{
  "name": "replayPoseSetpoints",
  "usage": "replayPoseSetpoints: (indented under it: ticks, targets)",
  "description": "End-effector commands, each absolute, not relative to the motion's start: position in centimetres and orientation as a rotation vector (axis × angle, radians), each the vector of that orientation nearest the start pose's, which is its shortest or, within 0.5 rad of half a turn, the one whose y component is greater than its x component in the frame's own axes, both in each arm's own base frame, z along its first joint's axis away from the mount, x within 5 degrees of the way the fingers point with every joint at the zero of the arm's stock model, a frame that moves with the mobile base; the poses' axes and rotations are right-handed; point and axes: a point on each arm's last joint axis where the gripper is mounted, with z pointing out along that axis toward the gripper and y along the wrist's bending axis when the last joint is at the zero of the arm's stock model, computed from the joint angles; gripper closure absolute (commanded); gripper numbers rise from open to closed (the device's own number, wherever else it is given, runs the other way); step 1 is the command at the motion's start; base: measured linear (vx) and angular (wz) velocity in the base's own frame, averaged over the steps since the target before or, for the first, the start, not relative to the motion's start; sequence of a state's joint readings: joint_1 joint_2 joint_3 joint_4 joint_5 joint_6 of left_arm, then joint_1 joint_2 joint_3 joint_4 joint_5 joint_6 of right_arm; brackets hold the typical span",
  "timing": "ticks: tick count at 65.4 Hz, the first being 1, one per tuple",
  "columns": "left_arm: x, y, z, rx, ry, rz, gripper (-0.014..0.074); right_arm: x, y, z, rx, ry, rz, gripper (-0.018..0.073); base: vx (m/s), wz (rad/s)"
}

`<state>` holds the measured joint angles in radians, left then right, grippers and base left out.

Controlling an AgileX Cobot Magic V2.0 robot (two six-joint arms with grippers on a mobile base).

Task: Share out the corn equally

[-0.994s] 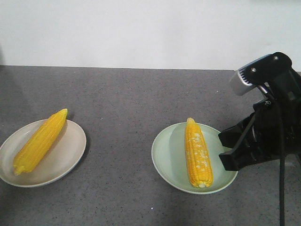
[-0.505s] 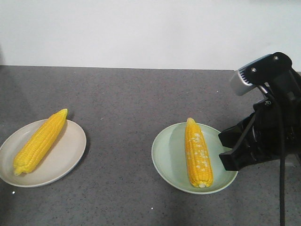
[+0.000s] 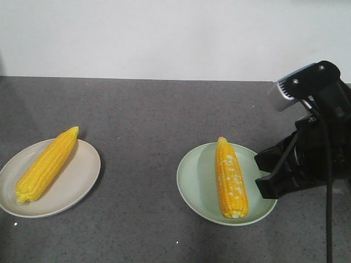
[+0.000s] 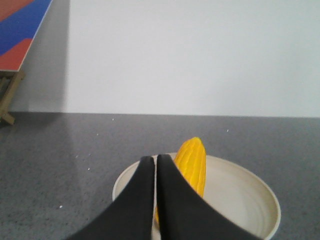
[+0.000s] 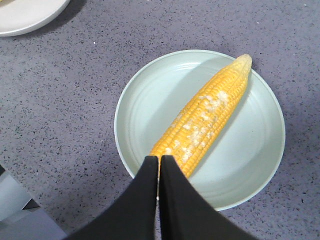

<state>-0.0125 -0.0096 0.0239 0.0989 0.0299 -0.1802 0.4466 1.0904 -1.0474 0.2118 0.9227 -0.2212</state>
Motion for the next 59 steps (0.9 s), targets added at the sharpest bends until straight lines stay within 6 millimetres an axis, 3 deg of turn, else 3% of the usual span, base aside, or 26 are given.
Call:
replayPoseSetpoints:
  ticks: [1,14,59]
  targets:
    - [5.46,-0.14,21.00,-0.070,1.405,-0.118,0.0603,18.27,10.50,37.06,-0.704,2.261,0.378,0.0567,0.00,0.00]
    - [5.47,-0.31,20.93,-0.001,1.410,-0.088,0.0603,18.26,10.50,37.06,-0.704,2.261,0.378,0.0567,0.00,0.00]
    - [5.40,-0.22,21.37,-0.018,1.363,-0.085,0.0605,18.25,10.50,37.05,-0.705,2.262,0.378,0.0567,0.00,0.00]
